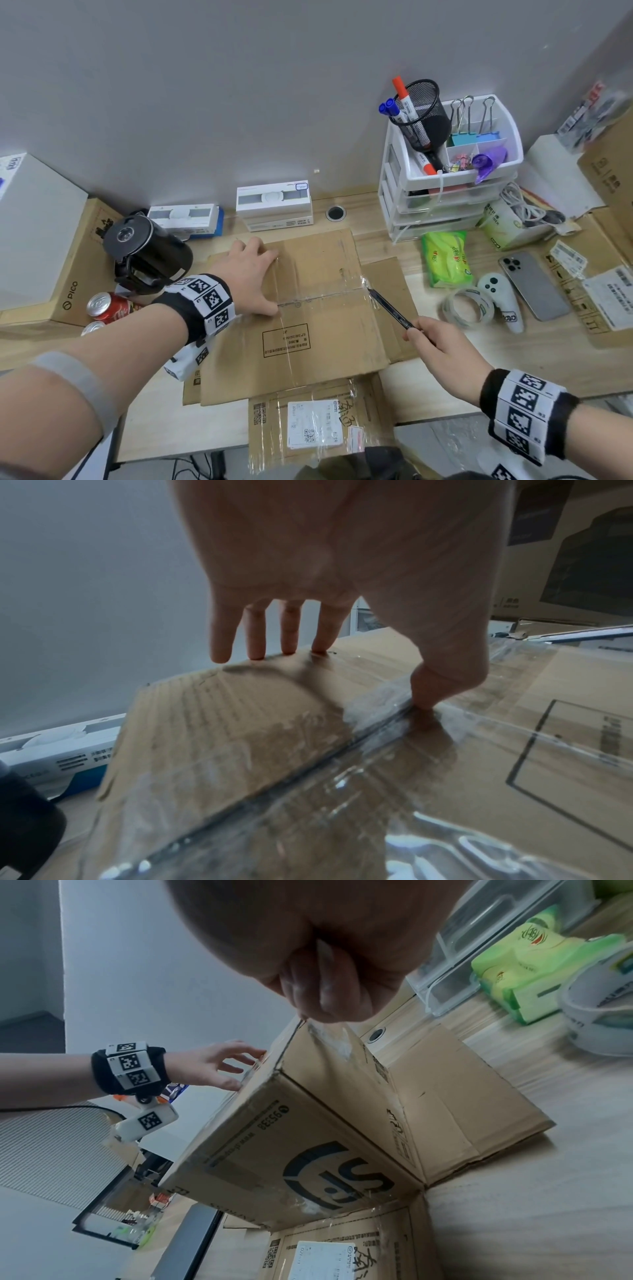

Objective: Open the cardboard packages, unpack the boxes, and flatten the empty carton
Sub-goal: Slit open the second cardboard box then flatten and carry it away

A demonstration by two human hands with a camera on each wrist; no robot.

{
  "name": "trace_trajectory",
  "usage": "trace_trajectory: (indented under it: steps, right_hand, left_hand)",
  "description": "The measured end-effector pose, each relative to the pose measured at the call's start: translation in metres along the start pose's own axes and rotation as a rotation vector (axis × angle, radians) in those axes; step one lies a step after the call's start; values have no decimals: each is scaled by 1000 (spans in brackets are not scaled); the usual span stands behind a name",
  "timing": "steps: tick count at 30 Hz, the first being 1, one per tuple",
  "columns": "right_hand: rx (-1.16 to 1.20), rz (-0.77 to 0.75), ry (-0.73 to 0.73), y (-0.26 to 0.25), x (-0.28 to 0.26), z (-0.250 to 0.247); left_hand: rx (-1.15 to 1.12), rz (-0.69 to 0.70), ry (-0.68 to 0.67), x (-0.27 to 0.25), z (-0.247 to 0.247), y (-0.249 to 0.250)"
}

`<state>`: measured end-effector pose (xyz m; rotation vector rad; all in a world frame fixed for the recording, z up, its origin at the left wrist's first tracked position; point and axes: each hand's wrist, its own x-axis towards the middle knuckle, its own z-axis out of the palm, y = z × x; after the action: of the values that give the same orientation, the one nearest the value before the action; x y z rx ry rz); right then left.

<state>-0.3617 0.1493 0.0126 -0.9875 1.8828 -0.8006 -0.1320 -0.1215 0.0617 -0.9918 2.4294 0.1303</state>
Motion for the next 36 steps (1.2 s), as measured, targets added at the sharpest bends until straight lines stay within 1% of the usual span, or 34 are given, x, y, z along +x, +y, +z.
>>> trace_trajectory:
  steps: [6, 11, 13, 16, 18, 21, 23, 25, 29, 31, 33, 36]
  right_hand:
    - [-55, 4, -51, 1, -24, -6]
    - [-81, 21, -84, 11, -44, -9]
    - [12, 75, -87, 19, -51, -8]
    - [299, 216, -55, 22, -52, -4]
    - [357, 278, -86, 16, -47, 0]
    - [261, 245, -202, -2, -36, 13]
    - [258, 226, -237, -16, -28, 23]
    - [302, 215, -220, -27, -18, 33]
    - [379, 175, -117, -40, 5, 45]
    - [398, 159, -105, -44, 13, 52]
    - [348, 128, -105, -46, 19, 56]
    - [334, 102, -102, -49, 21, 59]
  left_hand:
    - [-16, -3, 6, 2, 2, 0]
    - [-24, -10, 22, 3, 4, -1]
    - [-53, -10, 37, 2, 6, -4]
    - [-110, -4, 56, 1, 9, -10]
    - [-136, 6, 50, 1, 10, -14]
    - [-95, -20, 57, 1, 9, -16]
    - [-89, -71, 62, 0, 9, -16]
    - [-105, -137, 64, -3, 11, -20]
    - [-137, -246, 76, -18, 19, -34]
    - [-126, -270, 69, -27, 25, -40]
    - [-118, -276, 61, -34, 30, -43]
    - [-189, -279, 54, -43, 35, -48]
